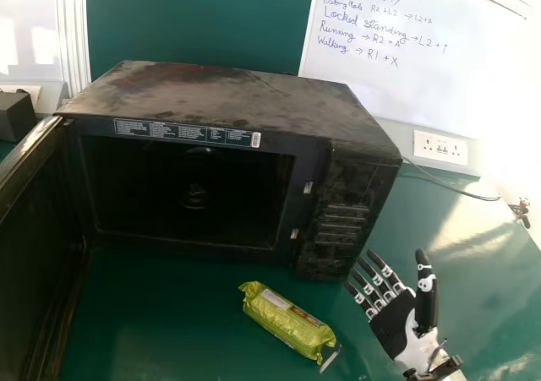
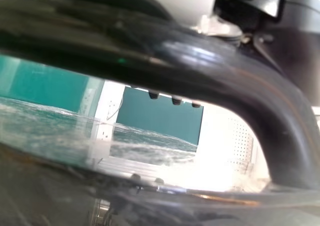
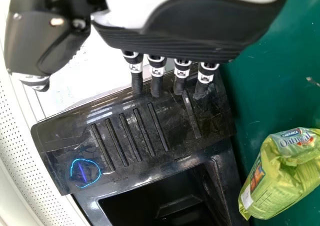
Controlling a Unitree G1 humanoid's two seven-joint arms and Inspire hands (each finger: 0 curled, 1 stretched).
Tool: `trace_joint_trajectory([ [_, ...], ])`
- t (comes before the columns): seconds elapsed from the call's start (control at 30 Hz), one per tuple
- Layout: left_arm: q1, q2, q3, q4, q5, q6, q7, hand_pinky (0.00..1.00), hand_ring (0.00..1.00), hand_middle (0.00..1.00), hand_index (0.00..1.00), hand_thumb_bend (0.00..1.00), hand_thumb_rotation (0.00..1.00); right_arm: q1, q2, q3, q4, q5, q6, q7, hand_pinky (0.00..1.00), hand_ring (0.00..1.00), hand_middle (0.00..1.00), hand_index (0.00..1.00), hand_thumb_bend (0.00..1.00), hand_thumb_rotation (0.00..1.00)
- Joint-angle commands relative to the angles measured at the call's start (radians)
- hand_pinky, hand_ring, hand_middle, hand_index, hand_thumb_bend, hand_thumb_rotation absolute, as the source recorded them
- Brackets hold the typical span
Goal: Put biscuit inside oven
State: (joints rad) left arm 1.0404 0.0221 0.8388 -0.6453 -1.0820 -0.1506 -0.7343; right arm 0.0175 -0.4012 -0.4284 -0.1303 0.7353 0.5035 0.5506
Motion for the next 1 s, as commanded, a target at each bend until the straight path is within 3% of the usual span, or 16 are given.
trace_joint_trajectory([
  [0.0, 0.003, 0.003, 0.001, -0.001, -0.002, -0.006, -0.005, 1.0, 0.99, 0.98, 0.92, 0.91, 0.85, -0.004, 0.004, 0.004, -0.001, 0.008, 0.0, 0.003, 1.0, 1.0, 1.0, 1.0, 0.86, 0.96],
  [0.6, 0.006, 0.002, -0.001, -0.005, -0.008, -0.003, -0.004, 1.0, 0.99, 0.98, 0.93, 0.9, 0.84, -0.001, -0.001, 0.01, 0.001, -0.01, -0.024, 0.017, 1.0, 1.0, 1.0, 1.0, 0.85, 0.95],
  [0.8, 0.008, 0.003, -0.004, -0.01, -0.015, 0.005, -0.001, 1.0, 0.95, 0.94, 0.89, 0.91, 0.74, 0.023, -0.002, 0.043, -0.031, -0.135, -0.188, 0.046, 1.0, 1.0, 1.0, 1.0, 0.85, 0.94],
  [0.9, 0.005, 0.005, -0.004, -0.009, -0.008, 0.002, -0.002, 1.0, 0.93, 0.93, 0.88, 0.92, 0.78, 0.035, -0.001, 0.057, -0.042, -0.204, -0.29, 0.052, 1.0, 1.0, 1.0, 1.0, 0.85, 0.94],
  [0.97, 0.005, 0.001, -0.003, -0.011, 0.003, -0.004, 0.0, 1.0, 0.93, 0.93, 0.89, 0.86, 0.78, 0.041, -0.006, 0.06, -0.038, -0.232, -0.358, 0.075, 1.0, 1.0, 1.0, 1.0, 0.86, 0.95],
])
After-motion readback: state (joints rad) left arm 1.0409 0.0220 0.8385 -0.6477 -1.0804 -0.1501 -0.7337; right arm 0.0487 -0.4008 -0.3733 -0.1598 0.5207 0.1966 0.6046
